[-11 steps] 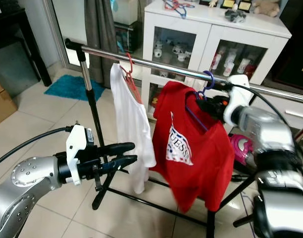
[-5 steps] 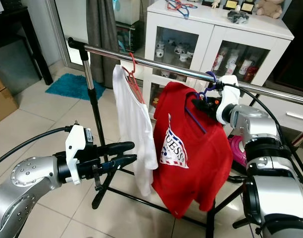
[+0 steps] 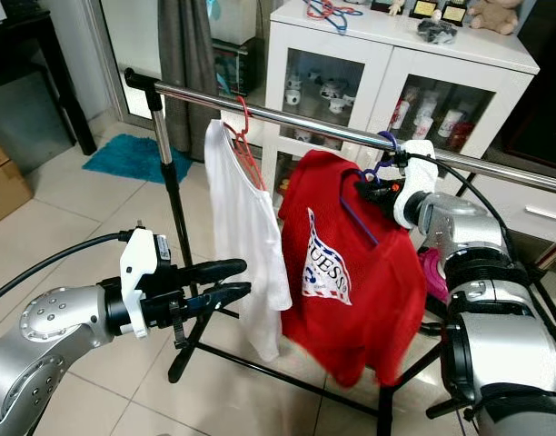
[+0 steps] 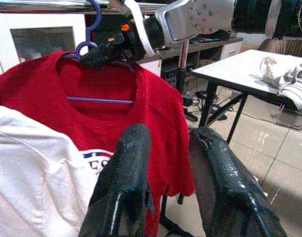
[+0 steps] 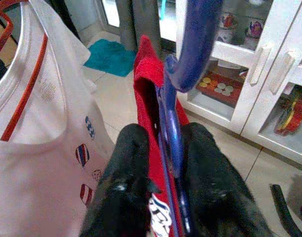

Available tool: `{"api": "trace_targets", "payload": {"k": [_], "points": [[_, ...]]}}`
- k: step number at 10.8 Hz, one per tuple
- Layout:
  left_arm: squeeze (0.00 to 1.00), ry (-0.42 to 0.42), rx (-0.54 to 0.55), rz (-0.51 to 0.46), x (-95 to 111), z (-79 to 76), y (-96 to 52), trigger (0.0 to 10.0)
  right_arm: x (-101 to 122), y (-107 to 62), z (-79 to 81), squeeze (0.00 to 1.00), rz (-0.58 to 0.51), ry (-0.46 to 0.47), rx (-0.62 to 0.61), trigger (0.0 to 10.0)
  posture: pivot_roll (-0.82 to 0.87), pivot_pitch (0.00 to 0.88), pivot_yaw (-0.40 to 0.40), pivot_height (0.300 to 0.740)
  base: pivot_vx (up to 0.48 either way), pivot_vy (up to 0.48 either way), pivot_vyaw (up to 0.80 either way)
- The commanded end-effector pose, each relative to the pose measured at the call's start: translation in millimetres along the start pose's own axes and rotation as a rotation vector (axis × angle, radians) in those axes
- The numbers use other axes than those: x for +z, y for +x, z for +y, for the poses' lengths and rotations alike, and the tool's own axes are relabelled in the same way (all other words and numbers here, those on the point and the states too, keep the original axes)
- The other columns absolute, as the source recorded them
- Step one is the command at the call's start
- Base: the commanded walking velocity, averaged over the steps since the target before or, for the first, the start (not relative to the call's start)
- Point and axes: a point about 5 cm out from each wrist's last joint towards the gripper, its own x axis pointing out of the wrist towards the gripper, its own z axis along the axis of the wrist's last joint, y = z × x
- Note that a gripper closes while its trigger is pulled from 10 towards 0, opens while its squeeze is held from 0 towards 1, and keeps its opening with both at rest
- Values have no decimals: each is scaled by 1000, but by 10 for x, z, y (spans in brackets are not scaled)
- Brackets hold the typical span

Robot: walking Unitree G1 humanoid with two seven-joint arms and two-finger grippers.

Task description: Hang hanger

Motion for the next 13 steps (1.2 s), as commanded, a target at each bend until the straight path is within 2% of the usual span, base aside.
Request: {"api": "trace_targets", "payload": {"k": [1, 7, 9, 10, 11, 12, 13], "points": [[0, 16, 0, 8, 6, 11, 7, 10000, 63, 0, -5, 0, -18, -4, -6, 0, 4, 0, -71, 740, 0, 0, 0], [0, 26, 14, 6, 25, 45, -4, 10000, 39, 9, -2, 0, -18, 10, 4, 0, 1, 0, -63, 740, 0, 0, 0], [0, 31, 42, 8, 23, 59, -13, 10000, 94, -7, -7, 0, -47, -5, -5, 0, 1, 0, -62, 740, 0, 0, 0], [0, 51, 201, 81, -62, 177, -26, 10000, 196, -58, -9, 0, -98, -42, -9, 0, 2, 0, -74, 740, 0, 0, 0], [0, 57, 293, 86, -75, 242, -41, 10000, 248, -109, -3, 0, -132, -49, -4, 0, 1, 0, -80, 740, 0, 0, 0], [0, 43, 380, 41, -70, 259, -67, 10000, 289, -234, 48, 0, -194, -74, -10, 0, -6, 0, -81, 740, 0, 0, 0], [0, 27, 438, 35, -95, 261, -77, 10000, 258, -323, 141, 0, -208, -83, 0, 0, -13, 0, -78, 740, 0, 0, 0]]}}
